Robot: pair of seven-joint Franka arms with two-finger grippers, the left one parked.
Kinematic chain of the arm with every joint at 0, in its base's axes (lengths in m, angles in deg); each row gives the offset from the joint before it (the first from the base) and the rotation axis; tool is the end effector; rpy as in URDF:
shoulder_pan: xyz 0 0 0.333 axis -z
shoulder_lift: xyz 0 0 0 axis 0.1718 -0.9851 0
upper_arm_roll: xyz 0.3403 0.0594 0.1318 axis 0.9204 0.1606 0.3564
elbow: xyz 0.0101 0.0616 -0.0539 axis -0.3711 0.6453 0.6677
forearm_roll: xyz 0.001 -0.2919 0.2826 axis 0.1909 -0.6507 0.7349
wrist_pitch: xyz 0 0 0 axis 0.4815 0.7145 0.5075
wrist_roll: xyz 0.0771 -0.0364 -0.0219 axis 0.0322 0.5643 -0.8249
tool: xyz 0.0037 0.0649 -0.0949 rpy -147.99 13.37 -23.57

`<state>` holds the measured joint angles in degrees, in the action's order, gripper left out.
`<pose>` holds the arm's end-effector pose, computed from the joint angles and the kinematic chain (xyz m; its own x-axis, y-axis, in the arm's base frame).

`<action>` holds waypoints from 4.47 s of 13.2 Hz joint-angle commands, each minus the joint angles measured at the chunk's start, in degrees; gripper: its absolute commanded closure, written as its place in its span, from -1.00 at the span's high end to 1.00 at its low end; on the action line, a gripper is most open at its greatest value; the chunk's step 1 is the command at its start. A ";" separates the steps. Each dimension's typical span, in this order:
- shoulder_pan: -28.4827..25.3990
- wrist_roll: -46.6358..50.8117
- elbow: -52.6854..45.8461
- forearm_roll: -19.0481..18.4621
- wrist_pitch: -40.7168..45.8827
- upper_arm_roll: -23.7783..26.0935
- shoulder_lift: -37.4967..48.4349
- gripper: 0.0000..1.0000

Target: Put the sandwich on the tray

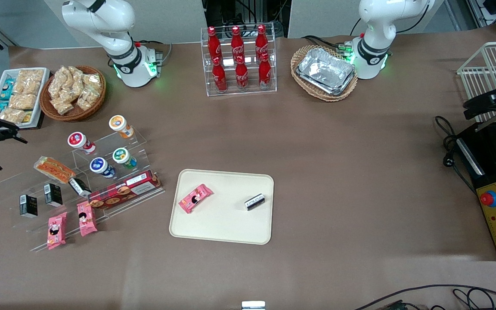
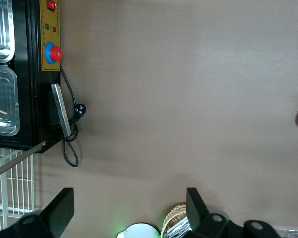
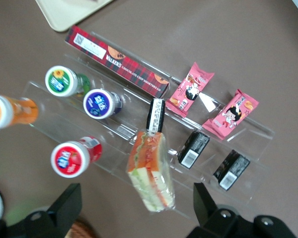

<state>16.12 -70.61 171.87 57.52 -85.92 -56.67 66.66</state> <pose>0.5628 -0.1625 0.5653 0.5883 0.8055 0.0714 0.8083 -0.5832 -0.0805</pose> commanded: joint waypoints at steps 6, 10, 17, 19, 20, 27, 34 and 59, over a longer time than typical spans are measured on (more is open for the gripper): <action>2.13 -9.44 14.93 0.58 -15.48 -0.99 2.03 1.00; 2.48 -8.48 15.65 0.57 -18.04 -0.99 0.27 1.00; 0.29 -5.76 18.02 0.57 -24.01 -0.64 -2.19 1.00; 0.19 -5.66 18.02 0.75 -25.42 -0.55 -3.33 1.00; 0.19 -5.49 18.11 0.75 -26.21 -0.55 -3.60 0.95; 0.28 -5.75 17.32 0.75 -24.82 -0.55 -2.55 -1.00; -1.03 -4.70 1.17 1.10 -9.10 1.02 -1.75 -1.00; -44.63 28.18 -20.47 -5.49 -41.67 3.14 -41.03 -1.00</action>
<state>-27.11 -42.34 154.35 53.29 -123.90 -52.78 29.53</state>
